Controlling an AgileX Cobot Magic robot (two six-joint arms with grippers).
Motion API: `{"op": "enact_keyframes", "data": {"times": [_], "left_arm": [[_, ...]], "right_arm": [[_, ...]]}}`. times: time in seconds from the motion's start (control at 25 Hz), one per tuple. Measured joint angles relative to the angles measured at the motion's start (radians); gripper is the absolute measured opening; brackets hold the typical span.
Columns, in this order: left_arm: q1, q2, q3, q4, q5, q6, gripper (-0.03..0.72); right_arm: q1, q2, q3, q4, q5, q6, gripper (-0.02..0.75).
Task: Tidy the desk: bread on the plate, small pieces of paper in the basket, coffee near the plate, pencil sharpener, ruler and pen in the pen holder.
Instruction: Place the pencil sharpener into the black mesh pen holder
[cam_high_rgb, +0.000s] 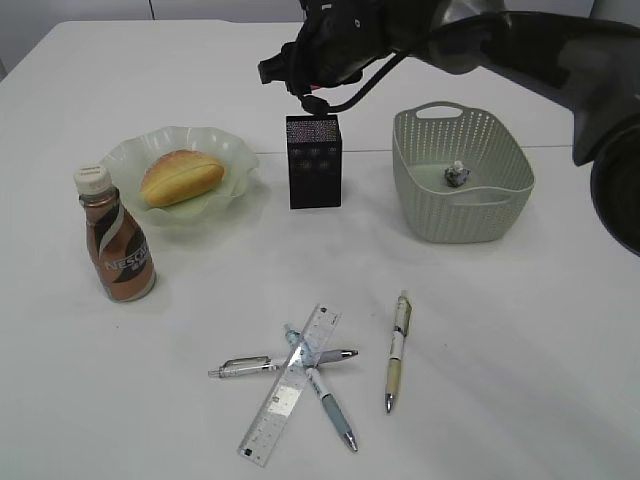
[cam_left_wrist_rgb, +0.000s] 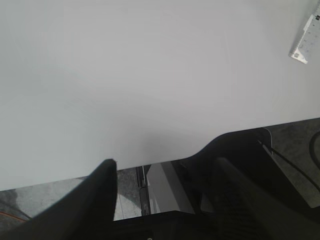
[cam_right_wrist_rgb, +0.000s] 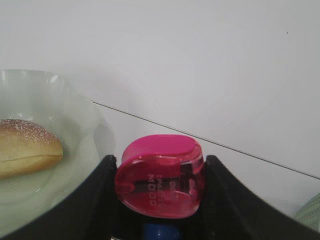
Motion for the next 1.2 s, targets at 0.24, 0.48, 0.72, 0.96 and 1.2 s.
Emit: {"op": "enact_keyframes", "data": {"times": [0.24, 0.48, 0.72, 0.96, 1.2], "left_arm": [[0.0, 0.0, 0.0, 0.0, 0.0, 0.0, 0.433], [0.0, 0.0, 0.0, 0.0, 0.0, 0.0, 0.433], [0.0, 0.0, 0.0, 0.0, 0.0, 0.0, 0.433], [0.0, 0.0, 0.0, 0.0, 0.0, 0.0, 0.433], [0.0, 0.0, 0.0, 0.0, 0.0, 0.0, 0.433]], "right_arm": [[-0.004, 0.044, 0.0, 0.0, -0.009, 0.01, 0.374], [-0.005, 0.069, 0.0, -0.002, -0.009, 0.014, 0.373], [-0.005, 0.073, 0.0, -0.002, -0.015, 0.016, 0.373], [-0.005, 0.073, 0.0, -0.002, -0.015, 0.018, 0.373], [-0.005, 0.073, 0.0, -0.002, -0.015, 0.024, 0.374]]}}
